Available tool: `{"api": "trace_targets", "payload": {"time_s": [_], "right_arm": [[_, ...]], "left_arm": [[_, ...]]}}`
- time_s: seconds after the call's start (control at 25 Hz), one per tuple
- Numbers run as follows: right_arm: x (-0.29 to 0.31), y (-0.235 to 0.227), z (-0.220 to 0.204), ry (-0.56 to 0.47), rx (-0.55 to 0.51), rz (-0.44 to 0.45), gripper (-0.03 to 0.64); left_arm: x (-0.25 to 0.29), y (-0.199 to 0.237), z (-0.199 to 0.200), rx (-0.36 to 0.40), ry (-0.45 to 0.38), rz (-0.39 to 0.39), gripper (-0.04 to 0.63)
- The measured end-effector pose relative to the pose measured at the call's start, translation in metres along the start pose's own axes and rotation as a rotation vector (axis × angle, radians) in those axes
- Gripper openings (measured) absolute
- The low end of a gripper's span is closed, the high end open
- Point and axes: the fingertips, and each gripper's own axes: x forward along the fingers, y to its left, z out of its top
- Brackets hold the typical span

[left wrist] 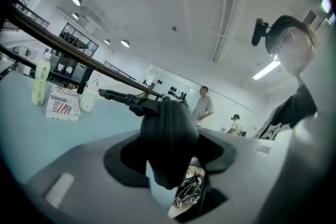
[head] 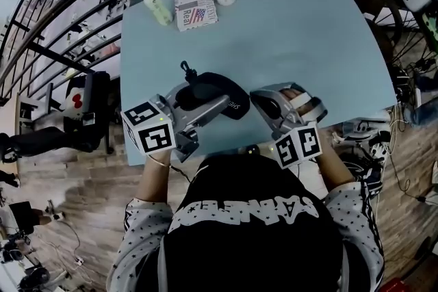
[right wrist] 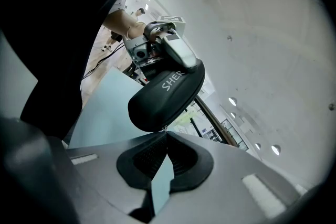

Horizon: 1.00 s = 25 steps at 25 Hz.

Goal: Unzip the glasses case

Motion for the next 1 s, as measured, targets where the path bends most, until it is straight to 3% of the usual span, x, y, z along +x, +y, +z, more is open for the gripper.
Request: {"api": "trace_targets", "payload": {"time_s": [0.28,1.0], "right_arm": [[0.003,-0.023,0.014,-0.056,0.001,-0.039,0.006],[-0.002,-0.032,0.035,-0.101,-0.041,-0.055,0.006]], "left_arm": [[0.018,-0.002,-0.027,0.065,0.104,0.007,0.000],[0.018,-0.010,-0.042,0.096,0.161,-0.005,0.000]]}}
